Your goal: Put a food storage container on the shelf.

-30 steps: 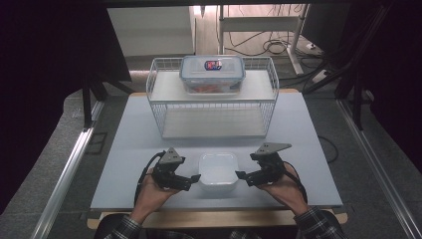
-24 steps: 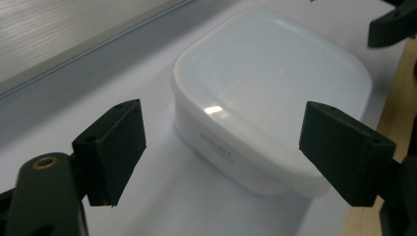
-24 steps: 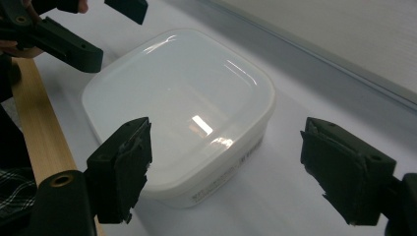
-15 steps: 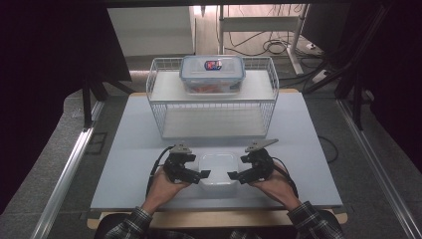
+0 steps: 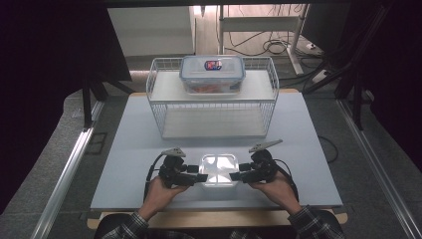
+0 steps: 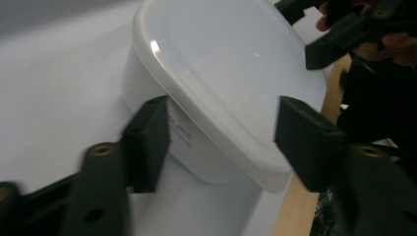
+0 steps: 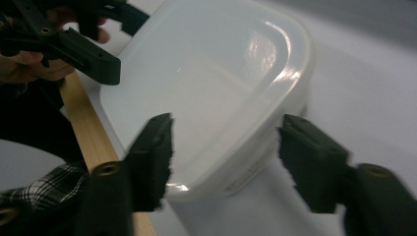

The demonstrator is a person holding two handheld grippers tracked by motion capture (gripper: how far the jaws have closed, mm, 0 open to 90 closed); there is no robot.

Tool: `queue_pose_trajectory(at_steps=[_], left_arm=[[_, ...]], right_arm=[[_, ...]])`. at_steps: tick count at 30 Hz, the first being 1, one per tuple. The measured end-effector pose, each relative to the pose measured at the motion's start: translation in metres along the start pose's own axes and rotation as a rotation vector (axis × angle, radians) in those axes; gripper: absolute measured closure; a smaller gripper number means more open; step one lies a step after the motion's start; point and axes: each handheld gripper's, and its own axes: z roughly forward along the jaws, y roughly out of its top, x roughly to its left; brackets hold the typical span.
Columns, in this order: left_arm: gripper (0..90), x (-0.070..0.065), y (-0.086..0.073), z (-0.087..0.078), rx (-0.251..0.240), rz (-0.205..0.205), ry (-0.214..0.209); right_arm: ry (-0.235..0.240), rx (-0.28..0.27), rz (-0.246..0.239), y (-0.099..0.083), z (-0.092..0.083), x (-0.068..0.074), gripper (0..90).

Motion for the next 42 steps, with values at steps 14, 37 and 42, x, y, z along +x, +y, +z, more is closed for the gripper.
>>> queue_pose_trajectory(at_steps=[14, 37, 42], left_arm=[[78.9, 0.008, 0.002, -0.007, -0.149, -0.119, 0.045], [78.9, -0.003, 0.028, -0.021, -0.239, -0.049, 0.187], [78.9, -0.004, 0.035, -0.028, -0.253, -0.038, 0.194]], right_arm=[[-0.064, -0.11, 0.084, 0.004, -0.011, -0.001, 78.3], [-0.133, -0.294, 0.012, 0.025, -0.017, 0.005, 78.6], [-0.129, -0.309, -0.001, 0.033, -0.02, 0.007, 78.6]])
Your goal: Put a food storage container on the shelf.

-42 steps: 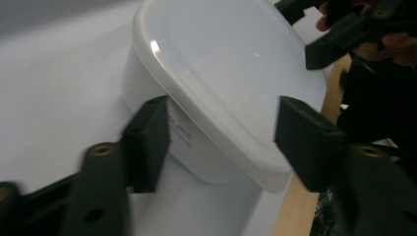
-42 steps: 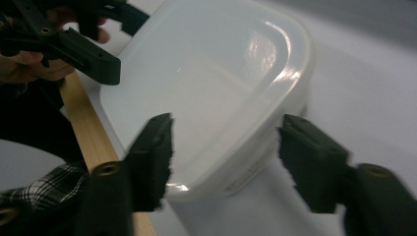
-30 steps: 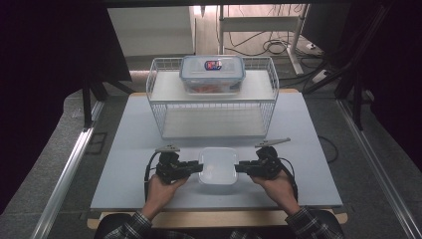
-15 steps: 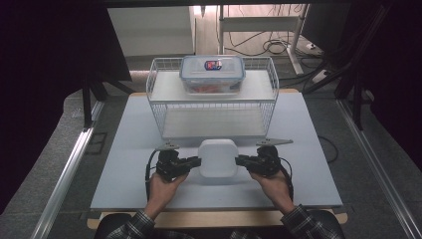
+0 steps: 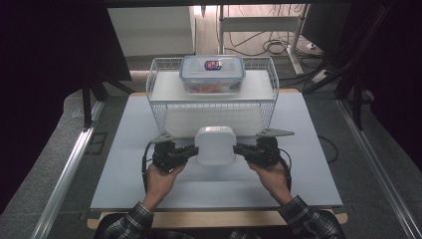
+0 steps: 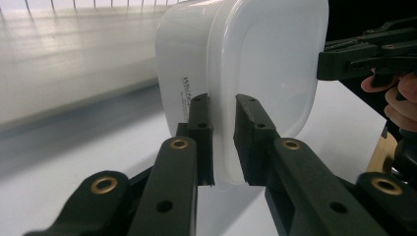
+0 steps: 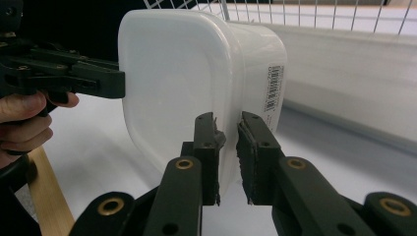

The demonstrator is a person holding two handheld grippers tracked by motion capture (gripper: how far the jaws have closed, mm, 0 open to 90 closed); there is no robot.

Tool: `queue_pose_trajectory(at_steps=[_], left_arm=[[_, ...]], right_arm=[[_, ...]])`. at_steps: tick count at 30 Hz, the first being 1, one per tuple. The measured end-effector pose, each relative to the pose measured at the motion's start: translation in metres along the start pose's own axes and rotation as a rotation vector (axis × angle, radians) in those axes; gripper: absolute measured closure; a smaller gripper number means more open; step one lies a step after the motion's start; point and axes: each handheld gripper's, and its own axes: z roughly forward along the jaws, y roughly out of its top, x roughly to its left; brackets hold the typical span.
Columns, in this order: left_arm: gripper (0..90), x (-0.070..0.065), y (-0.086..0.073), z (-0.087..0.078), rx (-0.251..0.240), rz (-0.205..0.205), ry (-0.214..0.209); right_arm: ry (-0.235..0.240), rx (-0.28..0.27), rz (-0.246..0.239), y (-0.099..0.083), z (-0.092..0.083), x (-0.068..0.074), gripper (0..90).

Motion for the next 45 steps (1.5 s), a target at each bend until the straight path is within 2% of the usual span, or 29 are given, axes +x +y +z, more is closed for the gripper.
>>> queue_pose_trajectory(at_steps=[6, 15, 24, 32, 45], left_arm=[[78.8, -0.001, 0.017, -0.005, -0.017, 0.024, -0.003], [78.7, -0.006, 0.044, -0.014, -0.045, 0.064, 0.016], [78.6, -0.008, 0.068, -0.021, -0.063, 0.095, 0.028], [78.5, -0.01, 0.091, -0.03, -0.089, 0.108, 0.036], [78.4, -0.012, 0.13, -0.042, -0.109, 0.126, 0.046]], right_arm=[[0.007, -0.027, -0.022, 0.015, -0.005, 0.001, 78.7], [-0.004, -0.058, -0.071, 0.042, -0.014, 0.004, 78.7], [-0.004, -0.088, -0.085, 0.066, -0.019, 0.005, 78.7], [-0.011, -0.116, -0.103, 0.088, -0.024, 0.009, 78.8], [0.001, -0.159, -0.102, 0.126, -0.032, 0.011, 78.8]])
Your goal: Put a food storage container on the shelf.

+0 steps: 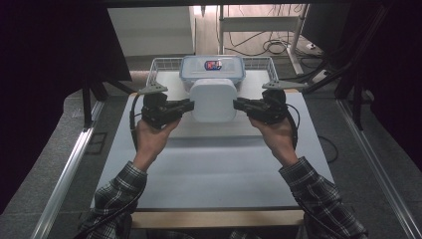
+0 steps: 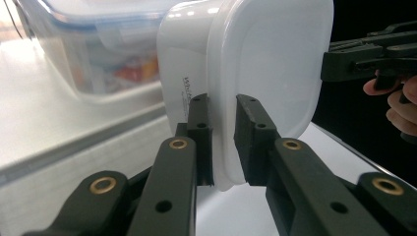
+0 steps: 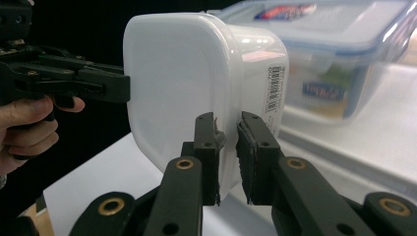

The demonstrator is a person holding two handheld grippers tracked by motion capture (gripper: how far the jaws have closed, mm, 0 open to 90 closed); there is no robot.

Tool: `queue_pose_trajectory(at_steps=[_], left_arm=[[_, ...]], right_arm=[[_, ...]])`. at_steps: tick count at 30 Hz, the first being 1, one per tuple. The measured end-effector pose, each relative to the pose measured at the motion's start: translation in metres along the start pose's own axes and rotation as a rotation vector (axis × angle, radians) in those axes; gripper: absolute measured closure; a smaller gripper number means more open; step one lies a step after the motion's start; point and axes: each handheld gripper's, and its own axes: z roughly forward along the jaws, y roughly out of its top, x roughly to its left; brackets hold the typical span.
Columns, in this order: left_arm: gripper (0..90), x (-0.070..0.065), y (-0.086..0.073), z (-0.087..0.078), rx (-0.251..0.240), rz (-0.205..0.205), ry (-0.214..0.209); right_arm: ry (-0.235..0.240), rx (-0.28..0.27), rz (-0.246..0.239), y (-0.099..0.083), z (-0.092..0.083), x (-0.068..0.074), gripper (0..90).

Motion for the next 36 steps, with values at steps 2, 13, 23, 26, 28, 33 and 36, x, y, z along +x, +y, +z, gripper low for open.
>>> queue_pose_trajectory(at_steps=[2, 13, 23, 26, 28, 33, 36], left_arm=[[78.3, 0.002, 0.007, -0.001, -0.011, -0.004, 0.002], [78.1, 0.009, 0.047, -0.004, -0.029, 0.003, 0.011], [77.7, 0.017, 0.08, -0.001, -0.035, -0.001, 0.033], [77.5, 0.02, 0.086, 0.003, -0.034, -0.008, 0.044], [77.4, 0.022, 0.088, 0.006, -0.038, -0.017, 0.039], [76.3, 0.029, 0.091, 0.011, -0.04, -0.042, 0.032], [73.9, 0.032, 0.092, 0.013, -0.048, -0.055, 0.021]], right_arm=[[-0.002, -0.004, -0.004, 0.006, 0.0, 0.0, 78.8], [-0.014, -0.033, -0.008, 0.045, 0.002, -0.003, 78.9], [-0.036, -0.058, -0.004, 0.078, 0.008, -0.009, 78.5], [-0.047, -0.055, 0.001, 0.084, 0.012, -0.013, 78.1], [-0.052, -0.052, 0.004, 0.087, 0.014, -0.015, 77.9], [-0.055, -0.046, 0.011, 0.092, 0.019, -0.02, 77.3], [-0.058, -0.045, 0.013, 0.093, 0.022, -0.022, 75.6]])
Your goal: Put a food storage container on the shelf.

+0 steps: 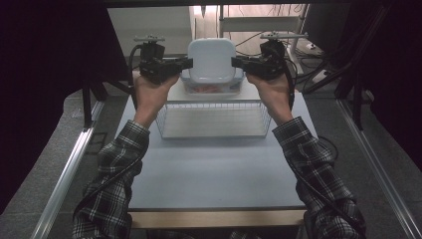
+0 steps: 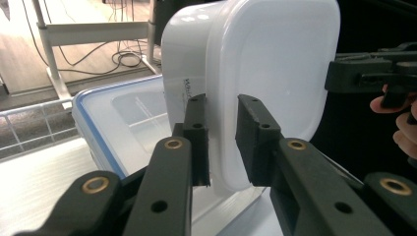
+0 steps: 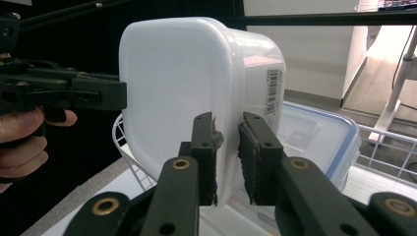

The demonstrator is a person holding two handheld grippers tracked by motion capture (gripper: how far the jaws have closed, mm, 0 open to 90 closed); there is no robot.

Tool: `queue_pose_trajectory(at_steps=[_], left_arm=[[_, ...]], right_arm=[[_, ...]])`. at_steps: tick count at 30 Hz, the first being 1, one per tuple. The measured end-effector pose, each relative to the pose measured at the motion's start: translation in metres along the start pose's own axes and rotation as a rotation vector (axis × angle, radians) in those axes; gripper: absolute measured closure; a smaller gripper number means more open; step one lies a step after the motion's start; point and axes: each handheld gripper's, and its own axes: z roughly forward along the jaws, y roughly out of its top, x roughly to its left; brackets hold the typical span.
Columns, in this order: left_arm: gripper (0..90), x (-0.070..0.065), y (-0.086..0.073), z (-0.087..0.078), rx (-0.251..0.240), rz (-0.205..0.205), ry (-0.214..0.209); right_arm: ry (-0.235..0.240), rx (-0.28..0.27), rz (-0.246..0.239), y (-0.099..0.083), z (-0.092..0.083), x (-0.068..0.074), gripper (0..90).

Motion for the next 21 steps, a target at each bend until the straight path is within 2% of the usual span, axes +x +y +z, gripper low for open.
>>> queue_pose_trajectory(at_steps=[4, 12, 21], left_arm=[[70.2, 0.003, 0.003, 0.003, -0.006, -0.01, -0.018], [66.3, 0.005, 0.009, 0.012, 0.013, 0.003, -0.006], [62.7, 0.013, 0.01, 0.02, 0.012, -0.035, -0.017]], right_arm=[[-0.004, 0.0, 0.007, 0.002, 0.003, -0.002, 73.1], [-0.028, 0.01, 0.019, 0.006, 0.011, -0.007, 69.0], [-0.033, 0.018, 0.041, 0.01, 0.021, -0.011, 62.8]])
